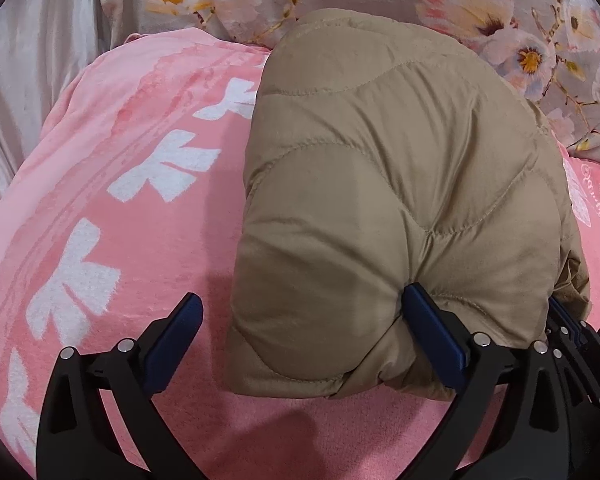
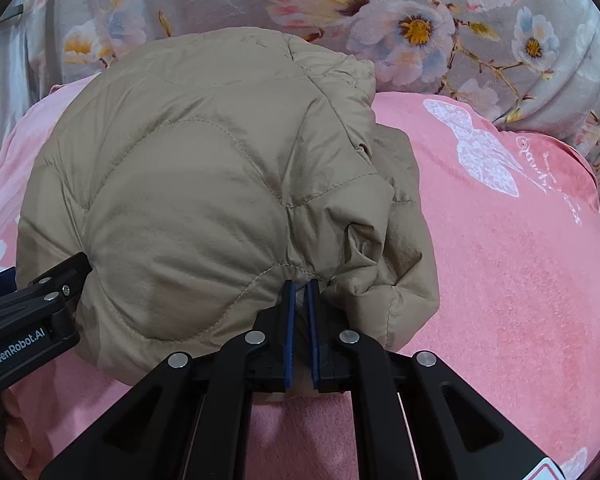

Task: Fold large clothes
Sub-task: 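Lower the folded bundle onto the blanket and open both grippers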

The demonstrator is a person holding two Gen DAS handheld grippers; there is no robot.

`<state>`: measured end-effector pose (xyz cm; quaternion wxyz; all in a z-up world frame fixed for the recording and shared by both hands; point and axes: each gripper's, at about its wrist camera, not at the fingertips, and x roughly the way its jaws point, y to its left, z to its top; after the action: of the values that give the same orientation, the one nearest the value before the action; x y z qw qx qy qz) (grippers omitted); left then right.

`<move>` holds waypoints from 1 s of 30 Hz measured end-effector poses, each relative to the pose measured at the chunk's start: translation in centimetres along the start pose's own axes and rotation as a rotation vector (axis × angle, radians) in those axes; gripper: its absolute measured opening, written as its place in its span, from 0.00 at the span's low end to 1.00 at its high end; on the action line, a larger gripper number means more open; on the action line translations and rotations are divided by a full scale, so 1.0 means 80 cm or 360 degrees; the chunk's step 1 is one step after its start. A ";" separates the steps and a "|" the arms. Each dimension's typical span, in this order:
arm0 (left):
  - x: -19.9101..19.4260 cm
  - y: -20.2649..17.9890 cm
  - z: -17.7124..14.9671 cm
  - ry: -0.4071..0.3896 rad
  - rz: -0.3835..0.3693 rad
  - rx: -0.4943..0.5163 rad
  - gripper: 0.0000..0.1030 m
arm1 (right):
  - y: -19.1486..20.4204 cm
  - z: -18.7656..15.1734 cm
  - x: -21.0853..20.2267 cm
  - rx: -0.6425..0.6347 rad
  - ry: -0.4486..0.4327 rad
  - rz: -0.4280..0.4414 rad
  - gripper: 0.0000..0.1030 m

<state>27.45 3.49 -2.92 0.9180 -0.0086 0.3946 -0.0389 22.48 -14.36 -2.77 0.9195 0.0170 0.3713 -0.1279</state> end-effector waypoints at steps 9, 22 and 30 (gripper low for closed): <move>0.004 -0.003 -0.007 -0.0057 0.0025 0.0020 0.96 | 0.004 -0.001 0.000 -0.0014 -0.0003 -0.0025 0.06; 0.003 -0.002 -0.010 -0.0088 0.0019 0.0002 0.96 | -0.007 -0.001 0.002 0.0066 -0.0003 0.0055 0.06; -0.031 0.004 -0.025 -0.0131 0.0017 -0.0014 0.96 | -0.032 -0.013 -0.028 0.0237 -0.0011 0.0151 0.28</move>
<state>24.30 4.03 -2.53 0.9336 -0.0121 0.3567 -0.0318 19.62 -16.21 -1.81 0.9220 0.1024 0.3565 -0.1115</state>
